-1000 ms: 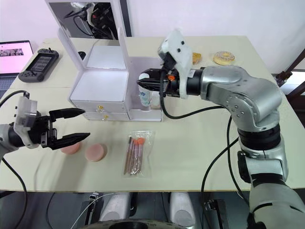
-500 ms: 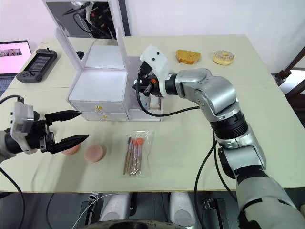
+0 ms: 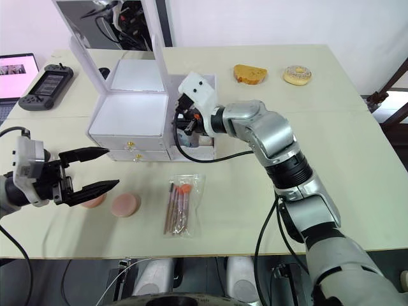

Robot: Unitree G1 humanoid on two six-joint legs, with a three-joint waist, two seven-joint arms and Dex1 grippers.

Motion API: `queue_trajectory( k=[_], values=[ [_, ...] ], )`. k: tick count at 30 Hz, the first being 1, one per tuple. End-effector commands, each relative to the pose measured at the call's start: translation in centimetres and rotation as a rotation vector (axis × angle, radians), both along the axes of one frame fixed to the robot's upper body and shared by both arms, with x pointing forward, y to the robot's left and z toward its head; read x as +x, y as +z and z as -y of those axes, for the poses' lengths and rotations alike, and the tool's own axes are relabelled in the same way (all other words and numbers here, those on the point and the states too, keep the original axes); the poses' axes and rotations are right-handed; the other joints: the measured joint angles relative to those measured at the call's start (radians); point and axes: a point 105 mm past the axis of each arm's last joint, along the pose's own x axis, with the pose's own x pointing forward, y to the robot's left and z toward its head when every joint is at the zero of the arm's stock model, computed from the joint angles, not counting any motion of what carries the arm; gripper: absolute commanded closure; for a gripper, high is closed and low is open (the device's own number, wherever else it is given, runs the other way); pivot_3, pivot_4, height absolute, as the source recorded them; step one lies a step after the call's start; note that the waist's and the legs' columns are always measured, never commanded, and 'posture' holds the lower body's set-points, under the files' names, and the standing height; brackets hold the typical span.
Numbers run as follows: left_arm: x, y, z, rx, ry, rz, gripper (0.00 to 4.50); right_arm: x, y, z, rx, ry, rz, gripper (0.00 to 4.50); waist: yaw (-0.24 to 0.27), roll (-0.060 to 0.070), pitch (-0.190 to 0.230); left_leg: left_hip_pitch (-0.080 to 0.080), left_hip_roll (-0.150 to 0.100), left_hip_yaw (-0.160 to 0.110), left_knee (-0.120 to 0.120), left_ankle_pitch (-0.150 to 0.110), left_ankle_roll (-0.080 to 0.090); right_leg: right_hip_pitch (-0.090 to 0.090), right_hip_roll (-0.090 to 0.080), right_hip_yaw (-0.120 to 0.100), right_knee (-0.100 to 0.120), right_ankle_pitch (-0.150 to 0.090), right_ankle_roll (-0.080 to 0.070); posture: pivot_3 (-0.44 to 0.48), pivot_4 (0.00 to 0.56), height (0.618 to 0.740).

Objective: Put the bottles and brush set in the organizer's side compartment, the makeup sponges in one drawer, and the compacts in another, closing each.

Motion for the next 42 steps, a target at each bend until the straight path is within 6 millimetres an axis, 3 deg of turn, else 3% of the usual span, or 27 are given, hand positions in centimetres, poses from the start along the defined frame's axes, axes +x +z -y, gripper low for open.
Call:
queue_trajectory(
  k=[1, 7, 15, 21, 27, 29, 32, 34, 37, 42],
  values=[
    [0.0, 1.0, 0.0, 0.011, -0.006, 0.041, 0.0, -0.2, 0.3, -0.4, 0.029, 0.022, 0.021, 3.83, -0.005, 0.0, 0.0, 0.0, 0.0, 0.0, 0.0, 0.0, 0.0, 0.0, 0.0, 0.0, 0.0, 0.0, 0.0, 0.0, 0.15, 0.74],
    [0.3, 1.1, 0.3, 0.01, -0.015, 0.044, 0.0, -0.2, -0.4, -0.5, 0.025, 0.027, 0.015, 3.83, -0.01, 0.0, 0.0, 0.001, 0.0, 0.0, 0.0, 0.0, 0.0, 0.0, 0.0, 0.0, 0.001, 0.0, 0.0, 0.0, 0.15, 0.74],
    [0.4, 1.1, 0.5, 0.016, -0.019, 0.049, 0.0, -0.7, 0.6, -0.2, 0.046, 0.059, 0.015, 0.06, -0.008, 0.0, 0.0, 0.001, 0.0, -0.001, 0.0, 0.0, 0.0, 0.0, 0.0, 0.0, 0.001, 0.0, 0.0, 0.0, 0.15, 0.74],
    [0.5, 1.1, 0.5, 0.012, -0.02, 0.05, 0.0, -1.2, 2.2, 0.3, 0.078, 0.074, 0.035, 0.06, -0.008, 0.0, 0.0, 0.001, 0.0, -0.001, 0.0, 0.0, 0.0, 0.0, 0.0, 0.0, 0.001, 0.0, 0.0, 0.0, 0.15, 0.74],
    [0.6, 1.3, 0.4, 0.004, -0.017, 0.053, 0.0, -2.2, 5.5, 1.4, 0.191, 0.127, 0.022, 0.06, -0.008, 0.0, 0.0, 0.001, 0.0, -0.001, 0.0, 0.0, 0.0, 0.0, 0.001, 0.0, 0.001, 0.0, 0.0, 0.0, 0.15, 0.74],
    [0.6, 1.8, 0.0, -0.013, 0.001, 0.056, 0.0, -3.0, 7.6, 3.3, 0.296, 0.19, 0.007, 0.06, -0.005, 0.0, 0.0, 0.0, 0.0, -0.001, 0.0, 0.0, 0.0, 0.0, 0.0, 0.0, 0.001, 0.0, 0.0, 0.0, 0.15, 0.74],
    [0.7, 1.9, -1.4, -0.026, 0.072, 0.017, 0.0, -2.7, 7.9, 6.5, 0.302, 0.167, 0.069, 0.06, 0.001, 0.0, 0.0, 0.0, 0.0, -0.001, 0.001, 0.0, 0.0, 0.0, 0.0, 0.0, 0.001, 0.0, 0.0, 0.0, 0.15, 0.74],
    [0.9, 1.5, -4.0, -0.012, 0.191, -0.047, 0.0, -1.3, 7.7, 9.9, 0.27, 0.046, 0.155, 0.06, -0.004, 0.0, 0.0, 0.0, 0.0, -0.001, 0.001, 0.0, 0.0, 0.001, 0.0, 0.0, 0.0, 0.0, 0.0, 0.0, 0.15, 0.74],
    [0.4, 2.4, -7.3, -0.056, 0.293, -0.044, 0.0, -1.1, 8.2, 13.8, 0.374, 0.005, 0.216, 0.06, -0.01, 0.0, 0.0, 0.001, 0.0, 0.0, 0.0, 0.0, 0.0, 0.0, 0.001, 0.0, 0.001, 0.0, 0.0, 0.0, 0.15, 0.74],
    [-1.0, 2.5, -13.4, -0.09, 0.481, -0.042, 0.0, -1.0, 4.4, 21.0, 0.195, -0.154, 0.251, 0.06, -0.008, 0.001, 0.0, 0.001, 0.0, 0.0, 0.0, 0.0, 0.0, 0.0, 0.001, 0.0, 0.0, 0.0, 0.0, 0.0, 0.15, 0.74]
  ],
)
